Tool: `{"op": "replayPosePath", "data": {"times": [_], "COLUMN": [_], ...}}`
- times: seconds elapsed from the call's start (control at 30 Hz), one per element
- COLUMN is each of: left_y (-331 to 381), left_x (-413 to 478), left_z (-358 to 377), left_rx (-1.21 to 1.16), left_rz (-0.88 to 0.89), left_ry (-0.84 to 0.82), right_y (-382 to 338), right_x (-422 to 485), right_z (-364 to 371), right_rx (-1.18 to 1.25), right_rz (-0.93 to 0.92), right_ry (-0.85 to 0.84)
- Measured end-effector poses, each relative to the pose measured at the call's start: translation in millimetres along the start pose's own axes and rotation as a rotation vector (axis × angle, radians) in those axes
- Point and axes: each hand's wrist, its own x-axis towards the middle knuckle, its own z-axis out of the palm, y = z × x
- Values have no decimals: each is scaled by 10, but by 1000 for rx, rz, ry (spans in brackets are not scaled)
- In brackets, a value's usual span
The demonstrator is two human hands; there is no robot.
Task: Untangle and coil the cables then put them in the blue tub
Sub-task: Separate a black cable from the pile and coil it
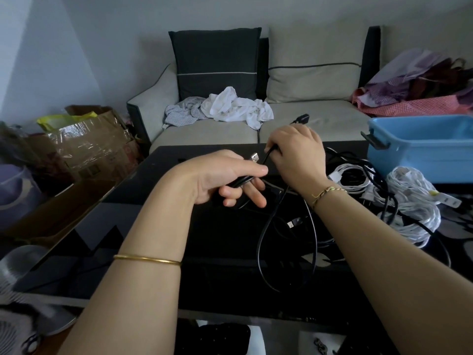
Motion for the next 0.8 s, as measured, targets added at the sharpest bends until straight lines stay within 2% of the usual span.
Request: {"op": "replayPosePath", "data": {"times": [0.13,0.2,0.27,0.37,0.43,0.5,0.63,0.8], "left_y": [-43,-82,-128,-216,-262,-294,-282,-252], "left_x": [1,25,63,164,243,321,416,374], "left_z": [-15,-17,-16,12,22,21,11,27], "left_rx": [154,178,220,232,118,-73,-597,-808], "left_rz": [-11,-29,-45,3,96,121,133,169], "left_ry": [-40,-7,94,386,572,631,532,398], "right_y": [-82,-121,-165,-248,-320,-402,-533,-558], "right_x": [45,53,64,81,89,78,-53,-144], "right_z": [-7,-30,-91,-209,-276,-335,-389,-437], "right_rx": [-15,-21,-60,-173,-202,-151,54,493], "right_rz": [28,32,28,-13,-43,-78,-76,-35], "right_ry": [40,56,50,61,76,24,-246,-488]}}
